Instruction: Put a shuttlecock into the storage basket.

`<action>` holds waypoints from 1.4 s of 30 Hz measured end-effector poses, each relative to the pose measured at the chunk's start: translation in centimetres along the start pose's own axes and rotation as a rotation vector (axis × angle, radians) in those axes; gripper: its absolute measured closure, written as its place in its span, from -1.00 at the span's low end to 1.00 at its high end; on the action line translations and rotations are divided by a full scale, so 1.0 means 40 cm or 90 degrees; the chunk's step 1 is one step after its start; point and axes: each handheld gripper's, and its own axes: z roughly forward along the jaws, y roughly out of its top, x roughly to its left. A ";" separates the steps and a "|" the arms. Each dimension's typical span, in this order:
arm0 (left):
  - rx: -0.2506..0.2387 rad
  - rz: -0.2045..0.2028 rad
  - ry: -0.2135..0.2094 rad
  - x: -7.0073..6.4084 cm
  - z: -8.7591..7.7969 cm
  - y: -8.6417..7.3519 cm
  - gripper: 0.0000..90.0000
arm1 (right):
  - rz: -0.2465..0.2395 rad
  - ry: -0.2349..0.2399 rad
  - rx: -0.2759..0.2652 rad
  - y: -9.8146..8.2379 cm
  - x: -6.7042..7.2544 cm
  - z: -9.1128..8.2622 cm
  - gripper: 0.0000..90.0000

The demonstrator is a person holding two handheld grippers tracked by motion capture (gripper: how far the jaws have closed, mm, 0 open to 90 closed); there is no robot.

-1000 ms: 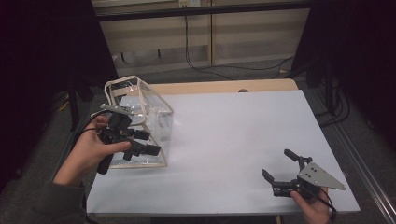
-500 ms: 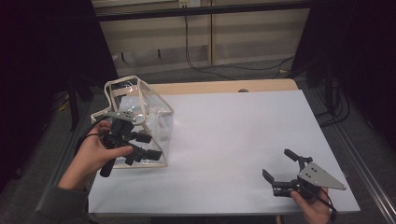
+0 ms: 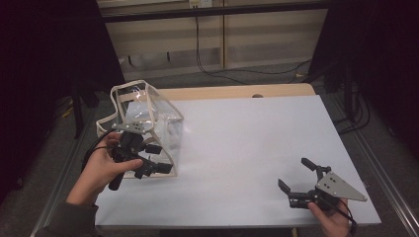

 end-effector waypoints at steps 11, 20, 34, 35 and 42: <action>-0.004 -0.002 -0.002 0.008 0.014 -0.023 -0.83 | -0.002 0.004 0.001 0.000 0.000 0.001 -0.97; 0.007 0.001 0.001 0.011 0.020 -0.038 -0.85 | -0.001 0.003 0.001 -0.001 0.001 0.001 -0.97; 0.012 0.005 0.005 0.014 0.042 -0.051 -0.86 | 0.000 0.001 0.002 -0.001 0.001 0.001 -0.97; 0.010 0.005 0.002 0.015 0.043 -0.053 -0.86 | -0.001 0.001 0.002 -0.001 0.001 0.001 -0.97; 0.007 0.003 -0.001 0.018 0.055 -0.062 -0.86 | -0.001 0.001 0.001 0.000 0.001 0.000 -0.97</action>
